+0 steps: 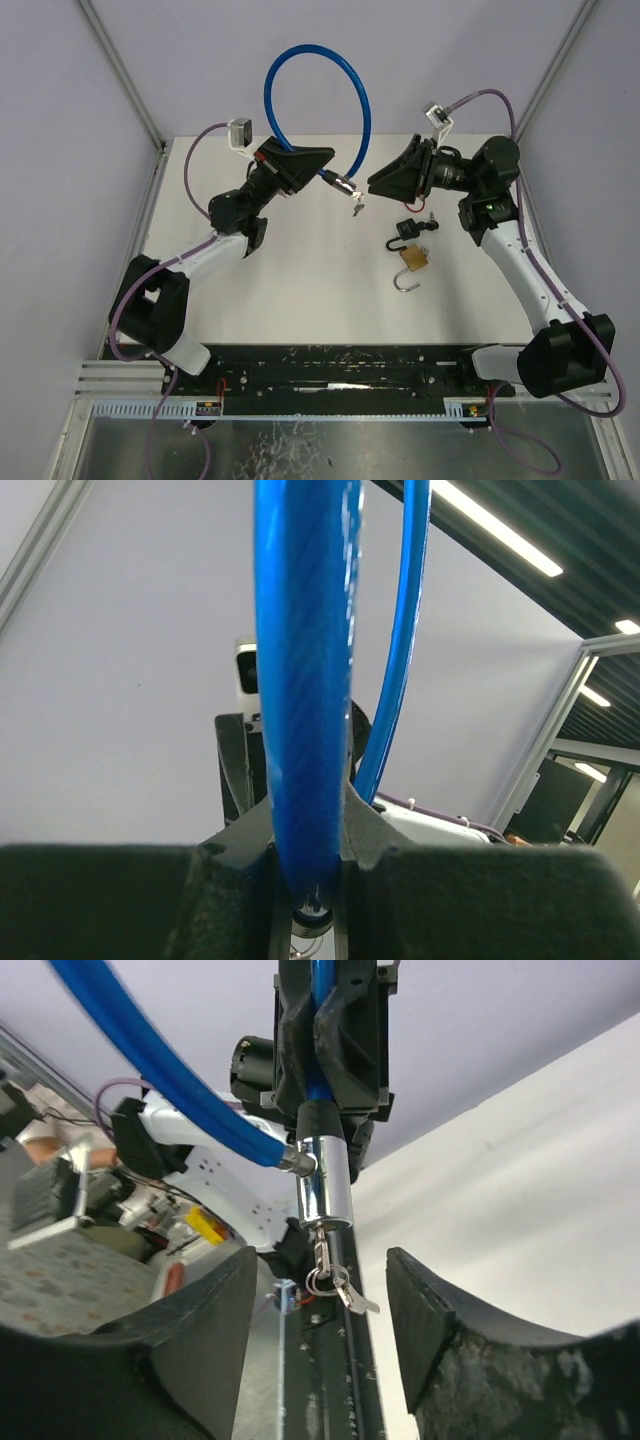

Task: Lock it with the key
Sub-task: Lock the lock, then adjust the lock.

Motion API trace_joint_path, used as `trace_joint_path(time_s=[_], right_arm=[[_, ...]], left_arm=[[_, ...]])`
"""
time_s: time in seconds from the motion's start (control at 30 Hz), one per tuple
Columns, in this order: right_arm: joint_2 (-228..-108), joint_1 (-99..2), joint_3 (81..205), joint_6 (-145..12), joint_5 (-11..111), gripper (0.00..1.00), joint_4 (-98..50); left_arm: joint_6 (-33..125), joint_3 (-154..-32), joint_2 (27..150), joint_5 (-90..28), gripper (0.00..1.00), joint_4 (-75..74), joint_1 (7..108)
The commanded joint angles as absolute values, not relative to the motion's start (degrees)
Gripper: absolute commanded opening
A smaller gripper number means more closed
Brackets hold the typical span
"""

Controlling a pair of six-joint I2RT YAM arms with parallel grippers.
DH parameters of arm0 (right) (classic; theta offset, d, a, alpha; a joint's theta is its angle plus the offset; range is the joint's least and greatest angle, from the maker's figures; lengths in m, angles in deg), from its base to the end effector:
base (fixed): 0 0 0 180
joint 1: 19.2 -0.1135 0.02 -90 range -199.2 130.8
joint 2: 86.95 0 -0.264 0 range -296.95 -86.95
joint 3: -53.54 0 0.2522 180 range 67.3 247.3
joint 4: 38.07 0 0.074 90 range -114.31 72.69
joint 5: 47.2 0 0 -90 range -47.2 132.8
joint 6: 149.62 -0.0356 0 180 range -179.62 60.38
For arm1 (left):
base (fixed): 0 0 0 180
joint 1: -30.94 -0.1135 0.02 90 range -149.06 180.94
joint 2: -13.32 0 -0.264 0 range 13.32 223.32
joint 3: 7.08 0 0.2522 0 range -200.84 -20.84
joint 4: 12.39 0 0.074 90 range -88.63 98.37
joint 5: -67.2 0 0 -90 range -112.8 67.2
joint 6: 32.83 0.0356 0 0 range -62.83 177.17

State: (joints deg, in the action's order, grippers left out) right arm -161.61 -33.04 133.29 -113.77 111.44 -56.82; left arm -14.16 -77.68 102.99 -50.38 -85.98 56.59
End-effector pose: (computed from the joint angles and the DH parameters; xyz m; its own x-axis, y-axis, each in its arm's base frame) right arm 0.2648 0.0994 0.4256 -0.5112 0.1781 -0.8408 -0.8535 0.0094 0.5209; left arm 0.2796 -0.1526 0.3811 -0.3580 -0.7596 -0.5430 0.8958 -0.1154 -0.4292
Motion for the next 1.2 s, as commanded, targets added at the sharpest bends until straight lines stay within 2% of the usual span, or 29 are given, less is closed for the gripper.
trace_joint_path(time_s=[0.0,0.17,0.27,0.3,0.47,0.57,0.73,1.17], right_arm=[[-158.42,-31.78,138.89,-90.45,113.70,0.63,-40.19],[-155.49,-31.71,144.15,-50.71,112.03,0.69,-17.97],[-153.11,-31.70,143.57,-25.68,109.23,0.69,-11.60],[-152.39,-31.76,142.89,-21.63,107.68,0.70,-11.81],[-149.29,-31.89,136.93,-9.50,104.20,0.67,-20.94],[-148.03,-32.87,133.76,-1.97,104.11,0.60,-26.04],[-148.52,-37.30,133.10,11.84,101.06,0.46,-22.49],[-147.91,-44.08,128.93,17.27,96.71,0.43,-27.03]], left_arm=[[-14.36,-76.98,100.67,-47.50,0.00,-90.75,56.16],[-14.99,-75.12,99.98,-44.89,0.00,-90.68,56.07],[-16.43,-73.49,99.60,-42.55,0.00,-90.42,56.07],[-16.86,-73.00,99.49,-41.88,0.00,-90.33,56.08],[-18.62,-71.83,99.04,-40.02,0.00,-87.69,56.04],[-18.98,-71.94,98.92,-39.99,0.00,-85.67,56.07],[-19.68,-72.00,99.20,-40.33,0.00,-84.54,56.15],[-20.25,-72.74,100.23,-40.73,0.00,-83.92,56.16]])
